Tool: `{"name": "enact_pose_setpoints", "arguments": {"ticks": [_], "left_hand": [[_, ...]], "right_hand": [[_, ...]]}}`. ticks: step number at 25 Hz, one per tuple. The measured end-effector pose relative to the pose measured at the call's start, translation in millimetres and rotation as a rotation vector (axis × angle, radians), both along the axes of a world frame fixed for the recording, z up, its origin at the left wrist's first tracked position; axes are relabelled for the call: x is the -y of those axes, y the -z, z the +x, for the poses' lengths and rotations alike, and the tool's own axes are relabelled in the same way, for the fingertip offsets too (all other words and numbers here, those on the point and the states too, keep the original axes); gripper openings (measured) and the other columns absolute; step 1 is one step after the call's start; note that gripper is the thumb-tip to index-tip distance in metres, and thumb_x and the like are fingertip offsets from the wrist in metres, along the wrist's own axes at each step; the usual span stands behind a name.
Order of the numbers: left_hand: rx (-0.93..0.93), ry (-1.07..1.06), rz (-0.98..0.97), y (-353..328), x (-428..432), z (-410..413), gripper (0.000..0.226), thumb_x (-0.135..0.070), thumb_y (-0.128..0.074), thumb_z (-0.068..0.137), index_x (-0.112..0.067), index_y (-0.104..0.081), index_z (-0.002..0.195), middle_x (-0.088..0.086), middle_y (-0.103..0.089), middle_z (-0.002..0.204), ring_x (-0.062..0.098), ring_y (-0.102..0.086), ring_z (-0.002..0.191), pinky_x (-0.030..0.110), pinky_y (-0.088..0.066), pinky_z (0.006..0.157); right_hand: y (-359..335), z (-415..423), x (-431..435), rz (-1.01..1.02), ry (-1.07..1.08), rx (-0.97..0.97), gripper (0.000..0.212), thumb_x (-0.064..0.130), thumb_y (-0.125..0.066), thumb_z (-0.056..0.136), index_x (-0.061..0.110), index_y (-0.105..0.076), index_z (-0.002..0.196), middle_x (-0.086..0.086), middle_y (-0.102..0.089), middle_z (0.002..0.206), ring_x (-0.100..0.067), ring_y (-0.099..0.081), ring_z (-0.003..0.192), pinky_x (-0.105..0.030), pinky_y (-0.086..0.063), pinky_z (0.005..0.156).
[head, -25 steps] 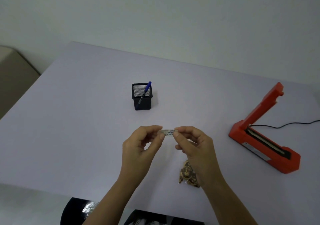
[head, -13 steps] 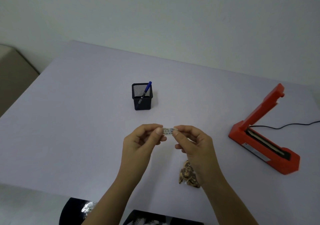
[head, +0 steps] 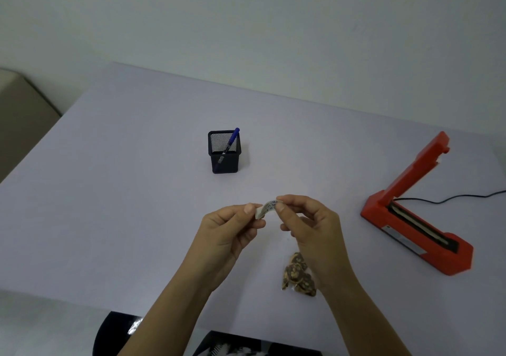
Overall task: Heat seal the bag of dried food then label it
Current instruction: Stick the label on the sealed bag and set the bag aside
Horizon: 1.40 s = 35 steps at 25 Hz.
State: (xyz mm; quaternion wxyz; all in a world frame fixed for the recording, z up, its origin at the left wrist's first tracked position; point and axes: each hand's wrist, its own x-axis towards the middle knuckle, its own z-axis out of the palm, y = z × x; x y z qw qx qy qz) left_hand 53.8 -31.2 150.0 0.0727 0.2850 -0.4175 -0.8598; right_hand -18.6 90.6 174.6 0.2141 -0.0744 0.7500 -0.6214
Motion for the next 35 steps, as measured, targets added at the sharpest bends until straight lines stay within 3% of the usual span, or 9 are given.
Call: {"name": "enact_pose_setpoints", "arguments": {"ticks": [5, 12, 17, 23, 27, 30, 35], "left_hand": [[0.000, -0.048, -0.226, 2, -2, -1, 0.019, -0.030, -0.060, 0.072, -0.020, -0.073, 0.080, 0.001, -0.072, 0.075, 0.012, -0.067, 0.070, 0.017, -0.053, 0.062], [-0.052, -0.113, -0.271, 4, -1, -2, 0.019, -0.019, -0.062, 0.074, -0.018, -0.067, 0.092, 0.003, -0.073, 0.076, 0.013, -0.068, 0.070, 0.017, -0.054, 0.065], [-0.090, -0.135, -0.340, 7, -1, -3, 0.018, -0.023, -0.062, 0.072, -0.018, -0.070, 0.088, 0.003, -0.073, 0.081, 0.016, -0.069, 0.075, 0.019, -0.055, 0.069], [-0.100, -0.174, -0.676, 15, -4, -4, 0.017, -0.008, -0.063, 0.083, -0.020, -0.071, 0.091, -0.001, -0.072, 0.087, 0.013, -0.069, 0.079, 0.022, -0.055, 0.071], [-0.175, -0.221, -0.987, 20, -5, -5, 0.013, -0.023, -0.064, 0.083, -0.026, -0.071, 0.094, -0.010, -0.073, 0.091, 0.010, -0.068, 0.086, 0.021, -0.055, 0.074], [-0.207, -0.259, -1.236, 22, -8, -6, 0.017, -0.019, -0.061, 0.083, -0.017, -0.072, 0.095, -0.004, -0.070, 0.099, 0.004, -0.066, 0.090, 0.014, -0.053, 0.077], [-0.211, -0.260, -1.203, 22, -12, -8, 0.014, -0.023, -0.062, 0.082, -0.020, -0.069, 0.093, -0.005, -0.068, 0.097, 0.003, -0.065, 0.086, 0.013, -0.052, 0.073]], "right_hand": [[-2, -1, 0, -0.025, -0.002, 0.052, 0.009, 0.016, -0.066, 0.082, 0.023, -0.071, 0.085, 0.009, -0.069, 0.072, -0.003, -0.061, 0.057, -0.009, -0.045, 0.054], [-3, -4, -1, -0.070, 0.026, 0.131, 0.011, 0.012, -0.066, 0.081, 0.022, -0.070, 0.079, 0.008, -0.072, 0.068, -0.002, -0.060, 0.054, -0.009, -0.045, 0.051], [-4, -6, 0, -0.089, 0.032, 0.147, 0.013, 0.010, -0.066, 0.082, 0.021, -0.071, 0.078, 0.009, -0.071, 0.065, -0.002, -0.059, 0.054, -0.009, -0.045, 0.050], [-4, -8, -2, -0.095, 0.057, 0.164, 0.011, 0.009, -0.066, 0.082, 0.019, -0.071, 0.080, 0.008, -0.070, 0.065, -0.001, -0.059, 0.054, -0.009, -0.045, 0.048], [-4, -9, -3, -0.090, 0.061, 0.168, 0.012, 0.009, -0.066, 0.081, 0.019, -0.071, 0.079, 0.008, -0.070, 0.064, -0.001, -0.059, 0.053, -0.009, -0.045, 0.049], [-3, -10, -4, -0.071, 0.067, 0.163, 0.012, 0.012, -0.067, 0.081, 0.023, -0.071, 0.079, 0.009, -0.070, 0.066, -0.003, -0.060, 0.052, -0.010, -0.046, 0.050], [-2, -10, -6, -0.066, 0.050, 0.143, 0.012, 0.013, -0.066, 0.081, 0.023, -0.071, 0.081, 0.009, -0.070, 0.068, -0.002, -0.061, 0.053, -0.010, -0.046, 0.050]]}}
